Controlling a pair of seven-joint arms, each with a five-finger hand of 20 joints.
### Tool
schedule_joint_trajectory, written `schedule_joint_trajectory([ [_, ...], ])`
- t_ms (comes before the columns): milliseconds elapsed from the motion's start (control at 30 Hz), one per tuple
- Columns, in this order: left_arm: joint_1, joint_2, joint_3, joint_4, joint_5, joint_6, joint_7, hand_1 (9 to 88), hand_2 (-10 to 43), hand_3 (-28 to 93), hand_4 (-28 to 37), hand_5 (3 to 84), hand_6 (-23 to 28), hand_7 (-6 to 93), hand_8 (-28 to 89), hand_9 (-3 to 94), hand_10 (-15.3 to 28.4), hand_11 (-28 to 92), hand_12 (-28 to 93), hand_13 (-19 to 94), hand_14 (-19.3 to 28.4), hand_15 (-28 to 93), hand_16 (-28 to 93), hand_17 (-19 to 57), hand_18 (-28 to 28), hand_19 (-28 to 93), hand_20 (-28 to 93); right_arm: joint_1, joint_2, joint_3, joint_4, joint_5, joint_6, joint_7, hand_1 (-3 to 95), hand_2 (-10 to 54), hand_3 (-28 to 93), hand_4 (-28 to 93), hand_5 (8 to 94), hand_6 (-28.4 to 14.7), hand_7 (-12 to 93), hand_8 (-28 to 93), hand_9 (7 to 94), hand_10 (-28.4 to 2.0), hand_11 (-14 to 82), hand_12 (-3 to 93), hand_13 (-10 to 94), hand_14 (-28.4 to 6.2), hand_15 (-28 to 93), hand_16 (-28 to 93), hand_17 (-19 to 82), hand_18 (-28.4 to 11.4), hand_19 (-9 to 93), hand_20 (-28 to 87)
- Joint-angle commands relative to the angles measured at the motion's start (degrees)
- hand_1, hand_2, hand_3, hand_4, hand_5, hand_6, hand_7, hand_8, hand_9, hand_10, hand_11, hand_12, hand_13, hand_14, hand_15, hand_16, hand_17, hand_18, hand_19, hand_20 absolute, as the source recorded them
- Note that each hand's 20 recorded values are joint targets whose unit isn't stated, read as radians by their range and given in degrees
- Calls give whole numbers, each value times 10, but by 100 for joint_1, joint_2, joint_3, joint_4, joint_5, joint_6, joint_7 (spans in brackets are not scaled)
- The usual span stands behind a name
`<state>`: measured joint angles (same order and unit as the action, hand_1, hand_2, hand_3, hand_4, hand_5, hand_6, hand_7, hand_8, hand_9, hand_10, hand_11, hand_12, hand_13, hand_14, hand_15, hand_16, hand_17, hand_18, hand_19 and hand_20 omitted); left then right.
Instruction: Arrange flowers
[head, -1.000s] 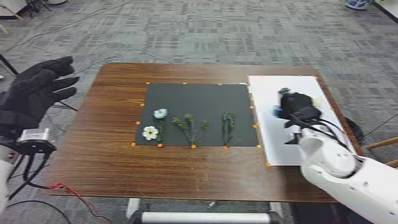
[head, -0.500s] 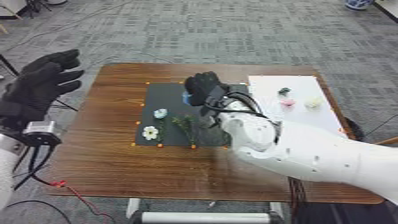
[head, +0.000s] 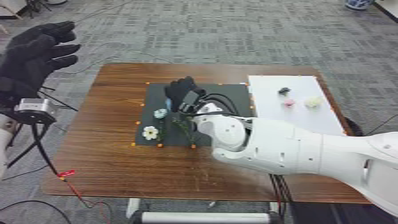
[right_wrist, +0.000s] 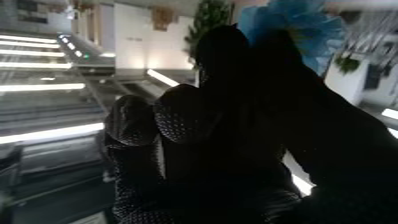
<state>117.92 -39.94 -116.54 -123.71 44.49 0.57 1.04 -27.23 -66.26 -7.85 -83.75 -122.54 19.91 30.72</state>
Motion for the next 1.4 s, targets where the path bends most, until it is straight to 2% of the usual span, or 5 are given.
schedule_joint_trajectory([
  [33, 168, -65, -95, -64, -22, -80, 22, 241, -45, 692, -283, 239, 25, 270, -122, 162, 109, 296, 144, 94, 139, 467, -67, -102, 200, 393, 121, -141, -15, 31, 97, -354, -219, 6, 493, -95, 851, -281, 723, 14, 488, 9, 818, -55, 279, 560, 704, -61, 722, 407, 391, -200, 914, 535],
  [533, 31, -37, 99, -6, -24, -156, -16, 241, -44, 690, -283, 238, 24, 269, -121, 162, 109, 296, 144, 94, 139, 466, -66, -102, 200, 394, 122, 35, -537, -305, 725, -239, -376, 349, 489, -95, 851, -283, 726, 20, 489, -15, 817, -52, 275, 558, 695, -64, 730, 410, 383, -201, 912, 543],
  [833, 241, -92, -65, -68, -23, -131, -8, 241, -44, 691, -283, 239, 25, 269, -121, 162, 109, 296, 144, 94, 139, 467, -66, -102, 200, 393, 122, 10, -423, -264, 676, -321, -672, 388, 490, -95, 848, -283, 725, 22, 493, -18, 816, -51, 275, 559, 690, -65, 736, 410, 381, -200, 911, 547],
  [1100, 233, -73, -45, -57, -22, -149, -11, 241, -45, 691, -283, 239, 25, 270, -121, 161, 109, 296, 143, 94, 139, 467, -66, -102, 200, 394, 122, 11, -345, -120, 586, -404, -1274, 359, 493, -95, 835, -283, 724, 47, 429, -42, 763, -50, 267, 560, 651, -58, 740, 439, 354, -195, 896, 559],
  [1400, 295, -87, -80, -59, -30, -166, -3, 241, -44, 691, -283, 239, 25, 270, -121, 162, 110, 296, 144, 94, 139, 468, -67, -102, 200, 394, 122, 0, -228, 70, 448, -352, -1240, 401, 454, -95, 831, -283, 660, 37, 408, -46, 718, -56, 273, 543, 630, -67, 754, 426, 339, -196, 884, 575],
])
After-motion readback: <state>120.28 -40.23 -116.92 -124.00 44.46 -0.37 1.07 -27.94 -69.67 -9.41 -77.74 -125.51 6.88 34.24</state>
